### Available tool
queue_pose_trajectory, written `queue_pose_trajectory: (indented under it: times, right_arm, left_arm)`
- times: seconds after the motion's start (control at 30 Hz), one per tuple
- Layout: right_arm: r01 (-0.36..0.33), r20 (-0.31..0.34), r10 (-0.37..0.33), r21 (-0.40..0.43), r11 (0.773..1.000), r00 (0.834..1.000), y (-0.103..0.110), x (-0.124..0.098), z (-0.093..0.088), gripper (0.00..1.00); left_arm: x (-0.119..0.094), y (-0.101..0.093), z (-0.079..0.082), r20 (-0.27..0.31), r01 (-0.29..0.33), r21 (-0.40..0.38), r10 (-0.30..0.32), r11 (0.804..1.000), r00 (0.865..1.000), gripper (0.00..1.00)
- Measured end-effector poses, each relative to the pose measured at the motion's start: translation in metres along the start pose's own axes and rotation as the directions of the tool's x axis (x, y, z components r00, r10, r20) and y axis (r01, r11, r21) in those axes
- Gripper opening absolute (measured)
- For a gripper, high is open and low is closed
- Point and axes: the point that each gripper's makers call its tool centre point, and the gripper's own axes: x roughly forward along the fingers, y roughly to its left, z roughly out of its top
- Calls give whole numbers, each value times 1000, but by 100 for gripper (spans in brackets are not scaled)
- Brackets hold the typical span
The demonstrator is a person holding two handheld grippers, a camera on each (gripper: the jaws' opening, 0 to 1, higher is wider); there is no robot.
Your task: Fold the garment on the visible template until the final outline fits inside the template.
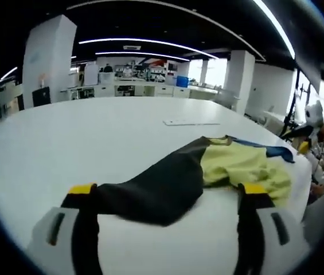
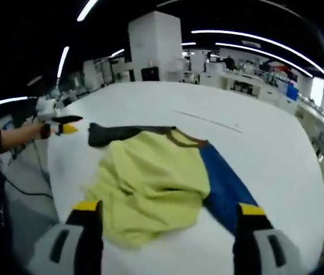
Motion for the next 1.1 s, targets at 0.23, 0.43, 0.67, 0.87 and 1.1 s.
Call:
queue_pose_trajectory:
  times: [0.23, 0.43, 0.67, 0.87, 1.1]
  right_arm:
    - [-80, -22, 79, -59, 995, 997, 44, 29, -2, 91]
    - [-150, -23, 148, -88, 985, 989, 84, 44, -1, 85]
    - [-201, -31, 199, -112, 973, 980, 121, 62, -2, 74]
    - [-238, -43, 234, -162, 958, 971, 147, 79, -5, 62]
    - [-241, -98, 225, -209, 948, 969, 155, 98, -15, 51]
  left_arm:
    - [-11, -17, -7, -33, 30, 7, -30, 1000, 999, 99]
    - [-19, -30, -9, -42, 59, 34, -57, 998, 997, 99]
    - [-27, -40, -11, -37, 88, 46, -86, 995, 996, 99]
    - [-34, -50, -15, -46, 108, 53, -106, 993, 993, 97]
    - [-42, -64, -19, -40, 152, 1, -152, 988, 988, 96]
